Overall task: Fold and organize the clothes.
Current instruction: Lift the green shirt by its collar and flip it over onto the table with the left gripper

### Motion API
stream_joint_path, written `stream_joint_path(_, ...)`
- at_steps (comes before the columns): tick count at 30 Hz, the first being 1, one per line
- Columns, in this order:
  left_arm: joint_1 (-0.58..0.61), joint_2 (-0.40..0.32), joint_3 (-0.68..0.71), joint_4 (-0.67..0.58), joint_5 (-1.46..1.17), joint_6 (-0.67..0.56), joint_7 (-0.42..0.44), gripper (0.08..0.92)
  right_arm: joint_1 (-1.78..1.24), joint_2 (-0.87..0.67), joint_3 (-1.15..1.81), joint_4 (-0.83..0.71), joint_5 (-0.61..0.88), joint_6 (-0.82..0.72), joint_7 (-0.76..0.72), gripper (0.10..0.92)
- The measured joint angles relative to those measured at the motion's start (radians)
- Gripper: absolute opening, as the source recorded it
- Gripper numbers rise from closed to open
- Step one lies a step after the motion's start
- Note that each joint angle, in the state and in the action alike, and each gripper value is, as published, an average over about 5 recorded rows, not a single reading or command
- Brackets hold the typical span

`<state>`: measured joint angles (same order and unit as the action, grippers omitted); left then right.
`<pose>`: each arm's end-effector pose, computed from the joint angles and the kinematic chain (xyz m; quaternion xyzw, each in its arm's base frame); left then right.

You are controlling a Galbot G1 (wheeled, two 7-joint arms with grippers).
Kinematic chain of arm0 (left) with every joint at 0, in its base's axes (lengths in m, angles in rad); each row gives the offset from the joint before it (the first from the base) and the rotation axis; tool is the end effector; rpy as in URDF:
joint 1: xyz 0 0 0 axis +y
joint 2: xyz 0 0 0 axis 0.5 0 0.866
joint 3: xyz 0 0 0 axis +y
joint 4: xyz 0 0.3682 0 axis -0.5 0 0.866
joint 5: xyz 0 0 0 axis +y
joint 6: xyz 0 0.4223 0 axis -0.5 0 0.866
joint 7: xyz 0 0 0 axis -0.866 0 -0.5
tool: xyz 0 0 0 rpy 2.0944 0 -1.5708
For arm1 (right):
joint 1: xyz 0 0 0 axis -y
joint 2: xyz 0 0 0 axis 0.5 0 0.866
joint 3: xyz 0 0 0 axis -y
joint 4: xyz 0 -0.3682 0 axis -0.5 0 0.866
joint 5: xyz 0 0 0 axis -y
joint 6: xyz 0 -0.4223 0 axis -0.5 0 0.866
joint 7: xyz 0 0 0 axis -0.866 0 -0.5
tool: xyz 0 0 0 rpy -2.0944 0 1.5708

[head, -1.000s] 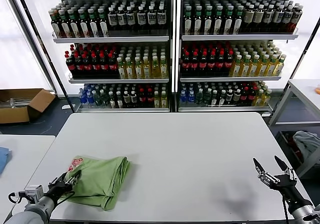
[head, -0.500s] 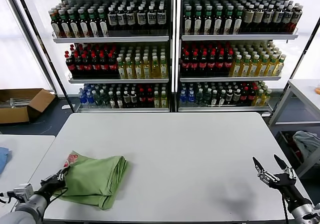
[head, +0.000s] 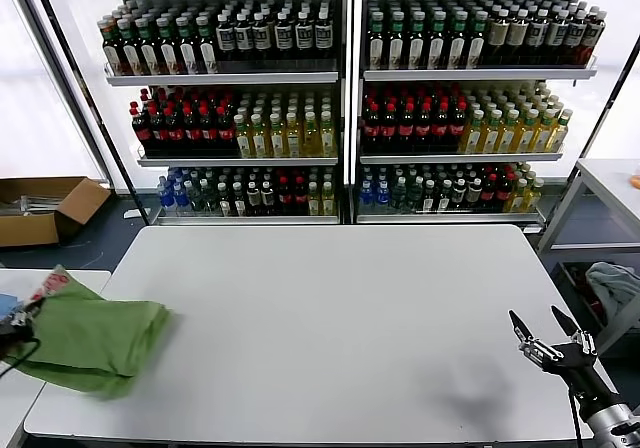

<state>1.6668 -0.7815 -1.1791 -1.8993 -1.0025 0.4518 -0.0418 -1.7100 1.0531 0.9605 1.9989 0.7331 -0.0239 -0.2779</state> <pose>0.2635 0.3363 -0.1762 0.1017 -0.9775 0.0366 0.1813 0.2208 -0.2367 -0.2829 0.0730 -0.9955 -0.0441 0.0402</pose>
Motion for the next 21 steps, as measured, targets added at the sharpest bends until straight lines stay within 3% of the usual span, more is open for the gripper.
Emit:
stream_joint_path(6,0.007,0.036,-0.078,-0.026,-0.036,0.027,-0.019,0.111,-0.004,-0.009,0.004,-0.005,0.006,0.009,-0.005,0.823)
stream_joint_path(11,0.007,0.019,-0.068,-0.091,-0.022,0.036,-0.044,0.111,-0.002,-0.007,-0.004,-0.011,0.002,0.015,-0.008,0.823)
stream_joint_path(21,-0.023,-0.117,0.223,-0.250,0.129,0.037,-0.128,0.111,-0.009,-0.001,0.003,0.006,-0.006,0.016,-0.006,0.823)
